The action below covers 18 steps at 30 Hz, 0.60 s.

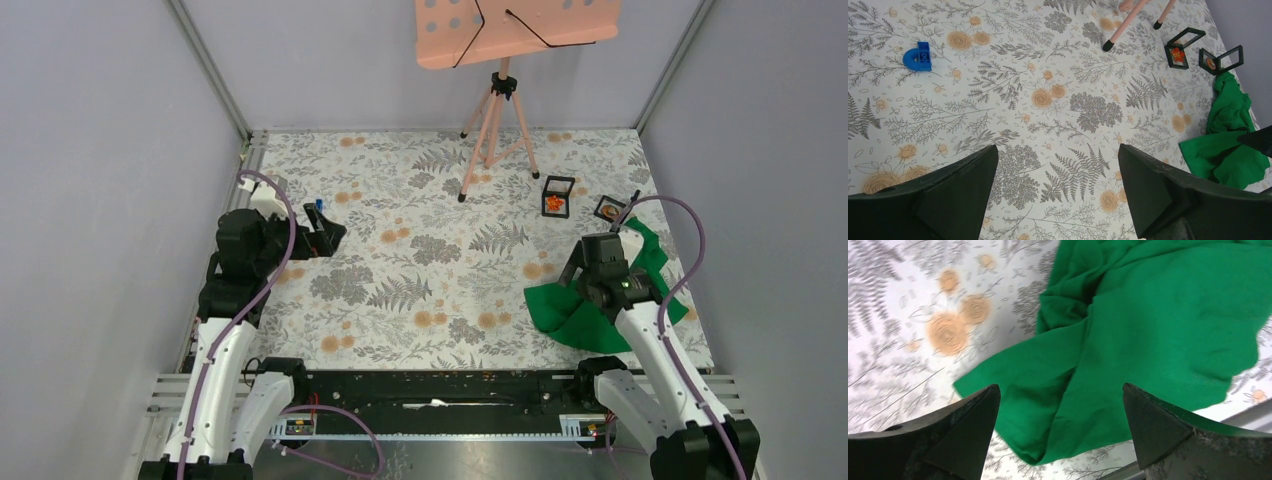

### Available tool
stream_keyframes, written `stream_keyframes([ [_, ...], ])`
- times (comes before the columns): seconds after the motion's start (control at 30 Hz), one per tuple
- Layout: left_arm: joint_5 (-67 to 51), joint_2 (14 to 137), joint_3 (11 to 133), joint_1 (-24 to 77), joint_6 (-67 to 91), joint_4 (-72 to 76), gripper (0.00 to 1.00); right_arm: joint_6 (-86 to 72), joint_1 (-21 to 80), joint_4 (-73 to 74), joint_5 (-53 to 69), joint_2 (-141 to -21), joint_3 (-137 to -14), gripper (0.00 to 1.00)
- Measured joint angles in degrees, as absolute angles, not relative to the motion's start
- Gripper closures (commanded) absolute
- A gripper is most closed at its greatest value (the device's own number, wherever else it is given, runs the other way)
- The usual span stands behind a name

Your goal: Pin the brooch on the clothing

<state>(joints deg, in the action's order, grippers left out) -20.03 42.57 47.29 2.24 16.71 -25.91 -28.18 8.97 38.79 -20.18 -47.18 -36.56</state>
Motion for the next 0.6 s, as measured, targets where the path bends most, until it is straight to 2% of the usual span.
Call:
stream_keyframes([
  [0.23, -20.2, 42.3, 47.2, 2.2, 16.7, -26.0, 0.01, -30.1, 6.9, 37.3, -26.9, -54.6, -36.6, 0.01],
  [0.33, -20.2, 42.2, 47.2, 2.3, 16.7, -26.0, 0.01, -30.0, 2.5, 35.6, -26.0, -57.1, -36.6, 0.06],
  [0.4, -20.3, 42.1, 47.2, 2.3, 16.7, -26.0, 0.01, -30.0, 0.2, 34.0, -24.8, -58.4, -36.6, 0.12],
  [0.43, -20.3, 42.0, 47.2, 2.3, 16.7, -26.0, 0.01, -30.0, -0.4, 33.5, -24.0, -59.0, -36.6, 0.22],
  [0.47, -20.4, 42.0, 47.2, 2.4, 16.7, -26.0, 0.01, -30.0, -0.8, 32.9, -23.2, -59.8, -36.6, 0.36],
  [0.53, -20.4, 42.0, 47.2, 2.4, 16.7, -26.0, 0.01, -29.6, -1.1, 32.1, -21.3, -61.7, -36.6, 0.78],
  [0.57, -20.4, 42.0, 47.2, 2.5, 16.7, -26.0, 0.01, -29.7, -1.1, 32.0, -20.3, -62.6, -36.6, 0.94],
  [0.6, -20.4, 42.0, 47.2, 2.5, 16.7, -26.0, 0.01, -29.2, -1.2, 32.0, -19.3, -63.0, -36.6, 1.00],
])
